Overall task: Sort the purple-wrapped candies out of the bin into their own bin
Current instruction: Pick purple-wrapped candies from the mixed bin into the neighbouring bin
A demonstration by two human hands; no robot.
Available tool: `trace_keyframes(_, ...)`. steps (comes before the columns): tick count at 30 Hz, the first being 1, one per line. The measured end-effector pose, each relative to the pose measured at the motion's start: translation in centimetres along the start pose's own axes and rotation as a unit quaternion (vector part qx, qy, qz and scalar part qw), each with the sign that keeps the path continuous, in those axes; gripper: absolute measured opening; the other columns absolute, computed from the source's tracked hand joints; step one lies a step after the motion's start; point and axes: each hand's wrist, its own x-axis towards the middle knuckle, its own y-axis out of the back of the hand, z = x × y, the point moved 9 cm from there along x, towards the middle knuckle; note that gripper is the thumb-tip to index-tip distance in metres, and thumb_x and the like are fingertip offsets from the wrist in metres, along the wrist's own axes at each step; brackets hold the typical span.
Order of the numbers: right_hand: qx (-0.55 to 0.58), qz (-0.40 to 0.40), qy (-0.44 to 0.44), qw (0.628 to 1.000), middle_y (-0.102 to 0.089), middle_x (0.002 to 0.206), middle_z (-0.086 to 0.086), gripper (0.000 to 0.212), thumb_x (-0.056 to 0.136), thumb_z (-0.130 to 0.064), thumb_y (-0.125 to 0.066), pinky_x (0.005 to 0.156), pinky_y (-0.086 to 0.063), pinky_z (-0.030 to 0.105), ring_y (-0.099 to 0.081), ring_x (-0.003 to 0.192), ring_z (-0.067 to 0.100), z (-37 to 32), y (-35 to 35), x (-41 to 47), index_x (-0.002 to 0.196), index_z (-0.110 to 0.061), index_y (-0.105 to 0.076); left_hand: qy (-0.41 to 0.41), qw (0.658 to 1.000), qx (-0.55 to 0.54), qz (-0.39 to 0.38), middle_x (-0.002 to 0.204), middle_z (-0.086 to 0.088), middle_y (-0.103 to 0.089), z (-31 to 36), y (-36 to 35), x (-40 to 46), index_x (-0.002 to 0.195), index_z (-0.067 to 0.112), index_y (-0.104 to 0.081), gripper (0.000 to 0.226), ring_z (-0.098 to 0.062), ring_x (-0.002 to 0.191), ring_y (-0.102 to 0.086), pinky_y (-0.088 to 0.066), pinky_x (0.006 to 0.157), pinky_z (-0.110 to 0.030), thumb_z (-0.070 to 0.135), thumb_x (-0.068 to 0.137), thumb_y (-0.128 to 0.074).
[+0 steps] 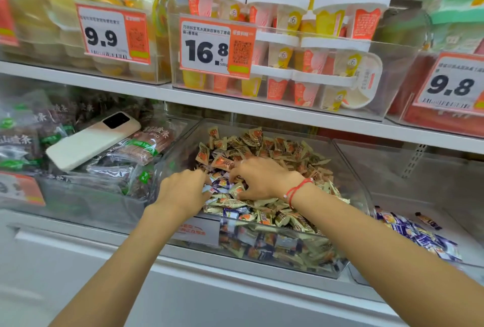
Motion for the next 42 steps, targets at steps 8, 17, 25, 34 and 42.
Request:
trace_keyframes(8, 0.129, 0.031, -0.058, 0.99, -0.064, 0.124, -0.009, 0.025, 0.093, -0.035, -0.059, 0.086, -0.046, 0.028, -0.058, 0.11, 0.014, 3.2, 2.1, -5.0, 0.115, -0.027, -0.068, -0.024, 0.981, -0.175, 0.075, 0.113, 0.017, -0.065, 0.6, 2.4, -1.5, 0.123, 0.038, -0.055, 0.032, -0.013, 0.107, -0.06, -0.049, 0.081, -0.032, 0.037, 0.092, -0.059)
trace_keyframes(17, 0.168, 0.057, -0.046, 0.983, -0.055, 0.103, -0.008, 0.028, 0.097, -0.035, -0.052, 0.08, -0.045, 0.035, -0.053, 0.091, 0.008, 2.5, 2.0, -8.5, 0.122, -0.025, -0.057, -0.044, 0.957, -0.245, 0.147, 0.108, 0.017, -0.066, 1.6, 5.2, -2.6, 0.124, 0.035, -0.058, 0.034, -0.004, 0.102, -0.06, -0.051, 0.082, -0.031, 0.039, 0.09, -0.061)
trace_keyframes(25, 0.273, 0.111, -0.051, 0.954, -0.056, 0.084, -0.007, 0.019, 0.09, -0.02, -0.064, 0.065, -0.04, 0.016, -0.049, 0.069, 0.002, 3.8, 4.8, -6.4, 0.109, -0.023, -0.067, -0.034, 0.961, -0.239, 0.135, 0.108, 0.015, -0.066, -0.3, 4.7, -3.1, 0.123, 0.036, -0.058, 0.034, -0.007, 0.102, -0.061, -0.053, 0.085, -0.04, 0.039, 0.089, -0.062)
trace_keyframes(34, 0.097, -0.056, -0.099, 0.989, -0.059, 0.125, 0.004, 0.051, 0.084, -0.028, -0.072, 0.08, -0.048, 0.031, -0.056, 0.101, 0.021, 1.8, -1.3, 1.6, 0.13, -0.014, -0.054, -0.021, 0.97, -0.204, 0.127, 0.11, 0.019, -0.066, 0.2, 4.0, -3.2, 0.123, 0.04, -0.056, 0.033, -0.01, 0.105, -0.061, -0.052, 0.08, -0.034, 0.039, 0.09, -0.059)
trace_keyframes(42, 0.256, 0.192, -0.073, 0.945, -0.068, 0.117, -0.003, 0.025, 0.093, -0.024, -0.061, 0.089, -0.049, 0.03, -0.064, 0.101, 0.008, 3.8, 4.6, -6.6, 0.117, -0.021, -0.067, -0.034, 0.971, -0.203, 0.125, 0.113, 0.018, -0.065, 1.8, 4.0, -2.9, 0.128, 0.036, -0.053, 0.038, -0.011, 0.107, -0.06, -0.05, 0.081, -0.034, 0.039, 0.091, -0.059)
